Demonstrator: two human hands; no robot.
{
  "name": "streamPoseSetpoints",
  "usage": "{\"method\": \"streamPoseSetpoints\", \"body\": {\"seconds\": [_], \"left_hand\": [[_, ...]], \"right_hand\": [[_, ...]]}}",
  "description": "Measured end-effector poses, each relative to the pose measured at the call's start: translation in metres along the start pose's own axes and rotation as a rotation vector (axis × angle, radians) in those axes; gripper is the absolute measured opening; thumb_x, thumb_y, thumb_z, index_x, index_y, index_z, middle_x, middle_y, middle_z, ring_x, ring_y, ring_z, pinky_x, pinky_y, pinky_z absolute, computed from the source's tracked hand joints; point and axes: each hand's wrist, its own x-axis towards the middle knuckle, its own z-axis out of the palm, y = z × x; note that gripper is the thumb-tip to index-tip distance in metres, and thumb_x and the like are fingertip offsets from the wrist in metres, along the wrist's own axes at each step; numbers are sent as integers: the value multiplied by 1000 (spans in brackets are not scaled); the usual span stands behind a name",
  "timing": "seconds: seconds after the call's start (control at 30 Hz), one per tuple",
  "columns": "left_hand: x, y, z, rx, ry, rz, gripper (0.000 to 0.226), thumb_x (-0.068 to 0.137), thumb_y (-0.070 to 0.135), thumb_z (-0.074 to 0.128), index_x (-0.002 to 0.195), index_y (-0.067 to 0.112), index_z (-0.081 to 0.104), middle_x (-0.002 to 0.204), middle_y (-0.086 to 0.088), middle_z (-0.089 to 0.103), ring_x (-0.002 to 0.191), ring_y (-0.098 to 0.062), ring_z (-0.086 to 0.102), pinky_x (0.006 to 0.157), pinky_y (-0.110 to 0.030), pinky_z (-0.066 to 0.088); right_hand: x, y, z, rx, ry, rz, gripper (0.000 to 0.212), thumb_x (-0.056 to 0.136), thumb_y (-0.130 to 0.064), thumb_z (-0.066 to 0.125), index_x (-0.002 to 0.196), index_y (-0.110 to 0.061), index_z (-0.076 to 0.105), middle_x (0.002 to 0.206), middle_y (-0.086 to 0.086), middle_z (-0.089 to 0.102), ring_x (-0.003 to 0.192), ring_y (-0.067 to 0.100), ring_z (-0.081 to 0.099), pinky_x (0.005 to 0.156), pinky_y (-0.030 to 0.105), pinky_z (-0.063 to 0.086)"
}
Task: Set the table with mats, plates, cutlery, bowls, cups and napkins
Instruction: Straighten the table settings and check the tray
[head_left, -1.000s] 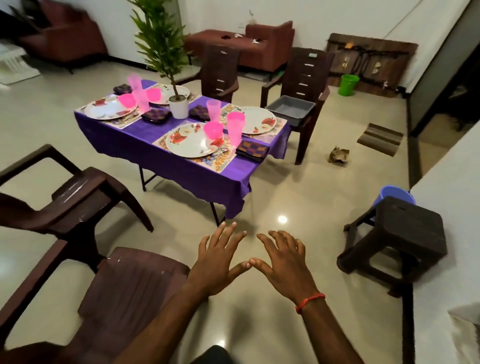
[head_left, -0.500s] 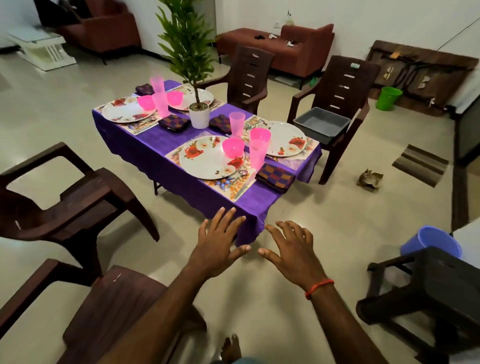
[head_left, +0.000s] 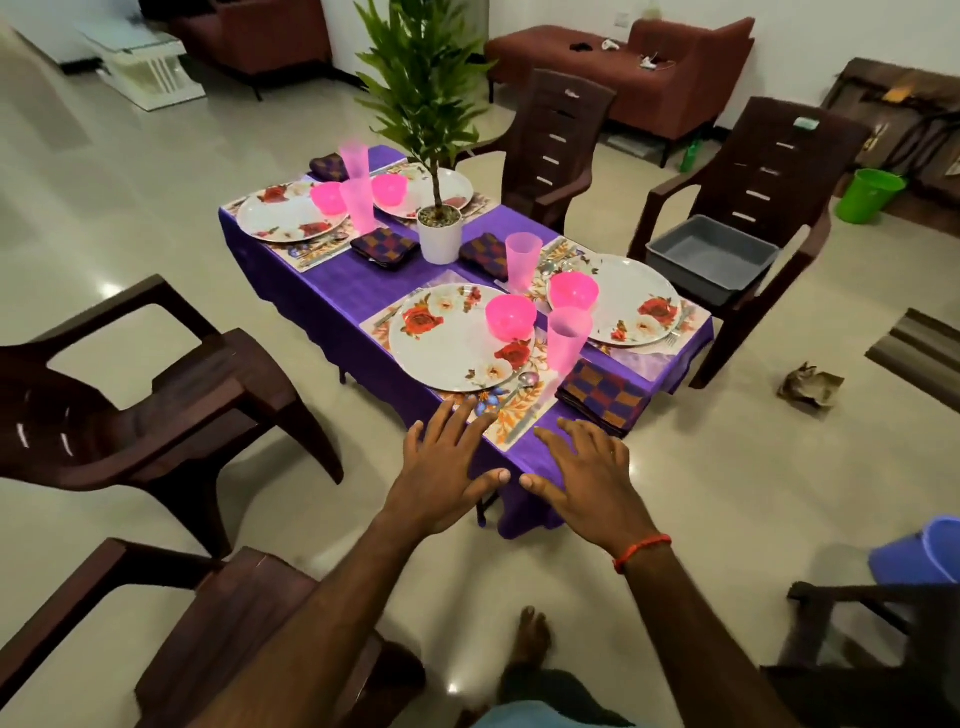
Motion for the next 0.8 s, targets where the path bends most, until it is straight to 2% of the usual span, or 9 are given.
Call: {"method": "streamPoseSetpoints", "body": {"seconds": [0.1,0.2,0.3,0.47,0.6,0.73,0.8], "left_hand": [[29,-22,1,18,13,-32,86,91,86,26,161,37,16,172,7,6,159,-20,-2,123,-62,16],[66,-37,-5,-3,30,-75,82,92,82,33,160,39,18,172,8,6,159,-19,-2,123,-62,13],[105,-45,-13,-25,49,-76,84,89,84,26,160,39,21,172,7,6,159,-19,-3,123,-62,9],[150,-61,-16,-6,30,-136,96,81,93,10,160,38,20,173,7,4,159,-20,-3,122,-61,7],[169,-78,-10,35,-28,-142,86,89,85,23,160,37,21,173,6,5,159,-23,0,122,-65,7],[190,-90,-21,49,-60,-133,92,85,88,15,161,36,20,173,6,5,159,-22,0,123,-63,6],[202,-99,-25,38,-51,-133,88,88,86,20,160,36,22,172,5,8,159,-22,2,122,-62,7]], "right_hand": [[42,1,-3,0,5,-54,101,75,-91,-1,152,-35,32,157,3,32,145,25,24,115,45,22],[88,6,-6,-11,16,-132,80,87,-80,22,151,-34,35,157,3,32,145,25,26,115,47,23],[130,14,-9,50,35,-165,66,95,-69,39,152,-35,34,158,2,31,146,25,25,117,49,23],[185,18,2,104,47,-234,66,94,-67,47,149,-31,41,155,3,38,142,25,32,110,48,36],[213,20,18,118,29,-247,66,94,-63,52,148,-26,44,155,9,39,143,29,34,111,47,41],[233,15,24,148,55,-235,64,92,-57,60,146,-25,47,154,13,40,140,31,38,108,44,44],[243,13,26,142,56,-233,64,91,-56,62,145,-23,49,151,14,44,136,32,43,105,43,46]]}}
